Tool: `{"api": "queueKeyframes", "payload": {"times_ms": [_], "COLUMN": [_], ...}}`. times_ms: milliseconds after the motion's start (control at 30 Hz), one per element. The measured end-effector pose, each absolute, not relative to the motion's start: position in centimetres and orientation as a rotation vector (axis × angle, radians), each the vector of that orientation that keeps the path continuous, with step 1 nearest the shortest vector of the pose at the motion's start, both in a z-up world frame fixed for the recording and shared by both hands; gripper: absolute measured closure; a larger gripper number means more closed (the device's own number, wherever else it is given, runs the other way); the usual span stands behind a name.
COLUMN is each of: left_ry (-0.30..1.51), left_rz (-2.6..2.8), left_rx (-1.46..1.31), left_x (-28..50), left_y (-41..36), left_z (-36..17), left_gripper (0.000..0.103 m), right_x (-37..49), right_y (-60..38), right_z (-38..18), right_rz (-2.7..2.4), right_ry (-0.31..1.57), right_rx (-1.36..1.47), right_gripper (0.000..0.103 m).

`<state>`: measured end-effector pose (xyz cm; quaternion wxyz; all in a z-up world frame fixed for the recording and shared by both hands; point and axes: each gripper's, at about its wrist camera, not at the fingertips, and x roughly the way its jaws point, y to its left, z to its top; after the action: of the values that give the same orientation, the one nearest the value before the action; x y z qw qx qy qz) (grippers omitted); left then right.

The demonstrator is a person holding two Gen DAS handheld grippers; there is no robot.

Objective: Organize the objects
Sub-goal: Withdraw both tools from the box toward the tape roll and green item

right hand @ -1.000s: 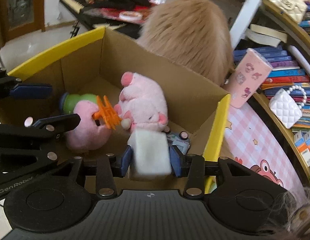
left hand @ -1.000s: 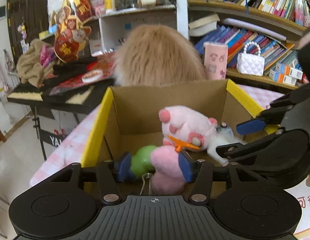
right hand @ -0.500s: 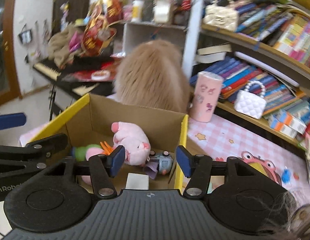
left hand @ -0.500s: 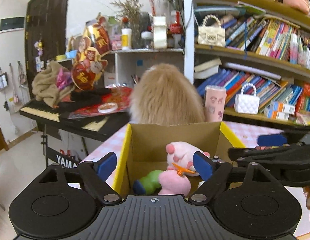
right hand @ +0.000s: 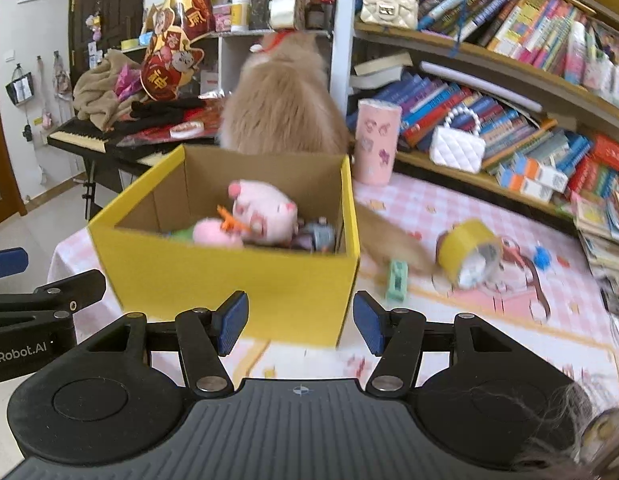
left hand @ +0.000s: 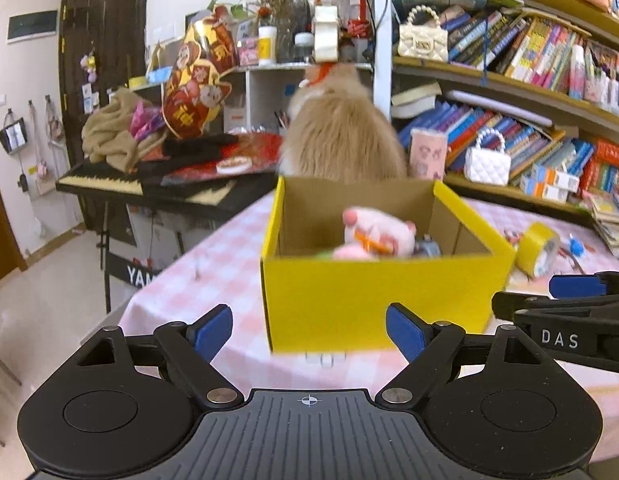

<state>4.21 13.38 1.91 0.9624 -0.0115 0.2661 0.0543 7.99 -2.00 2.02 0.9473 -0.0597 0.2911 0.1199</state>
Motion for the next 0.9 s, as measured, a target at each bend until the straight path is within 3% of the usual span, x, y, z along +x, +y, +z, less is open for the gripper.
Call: {"api": "queueKeyframes", "payload": {"times_ms": [900], "left_ry": [0.620], "left_rz": [-0.166], "left_rx": [0.098], "left_x": [-1.5], "left_y": [7.6], "left_z": [-0.8], "left_gripper": [0.016], "right_x": [-3.2], "right_y": [-7.7], "right_z": [-1.6], "right_rz": [-0.008], "right_ry": [0.702], "right_rx": [-0.005], "right_gripper": [0.043]}}
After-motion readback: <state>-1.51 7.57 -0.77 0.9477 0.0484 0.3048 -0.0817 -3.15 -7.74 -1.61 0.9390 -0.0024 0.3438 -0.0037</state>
